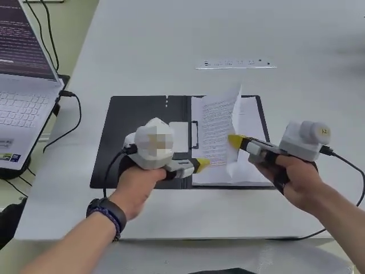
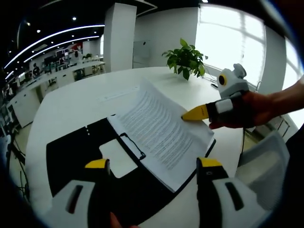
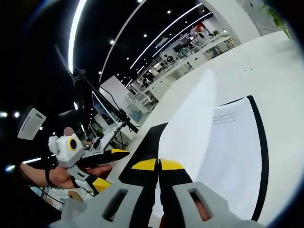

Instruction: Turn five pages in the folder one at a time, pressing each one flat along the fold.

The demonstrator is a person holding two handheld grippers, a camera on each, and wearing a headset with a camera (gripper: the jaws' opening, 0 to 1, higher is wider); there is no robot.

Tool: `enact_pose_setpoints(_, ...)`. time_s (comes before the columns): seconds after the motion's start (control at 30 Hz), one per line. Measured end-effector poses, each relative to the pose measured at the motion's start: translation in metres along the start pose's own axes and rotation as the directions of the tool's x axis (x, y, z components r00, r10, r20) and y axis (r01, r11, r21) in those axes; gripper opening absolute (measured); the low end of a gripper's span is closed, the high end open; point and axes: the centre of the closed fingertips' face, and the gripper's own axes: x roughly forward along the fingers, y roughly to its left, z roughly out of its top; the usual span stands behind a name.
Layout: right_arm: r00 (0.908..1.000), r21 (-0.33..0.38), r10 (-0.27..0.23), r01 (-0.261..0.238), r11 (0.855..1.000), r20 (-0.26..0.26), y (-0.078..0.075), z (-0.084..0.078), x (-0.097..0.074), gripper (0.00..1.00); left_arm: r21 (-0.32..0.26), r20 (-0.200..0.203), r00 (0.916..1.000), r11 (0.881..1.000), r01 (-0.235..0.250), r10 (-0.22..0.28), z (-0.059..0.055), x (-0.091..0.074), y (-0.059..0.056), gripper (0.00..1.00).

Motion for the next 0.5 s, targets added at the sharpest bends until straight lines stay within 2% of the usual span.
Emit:
enact_pose_setpoints(0.13,0.9999,-0.006,0.014,-0.014,1.0,0.0,0.01,0.0,0.008,0.0,-0.014,0.005,0.9995,0.999,-0.031,0.031,-0.007,-0.014,0.016,0.74)
enact_pose_setpoints(0.3,0.9997,-0.009,0.023,-0.023,1.0,-0.01,0.017,-0.003,0.019,0.0,-0.034,0.015,0.9983,0.998,-0.056,0.057,-0.01,-0.029,0.028,0.74)
enact_pose_setpoints(0.5,0.9985,-0.014,0.052,-0.052,0.999,-0.017,0.035,-0.006,0.037,0.0,-0.05,0.032,0.9959,0.995,-0.083,0.084,-0.014,-0.047,0.04,0.74)
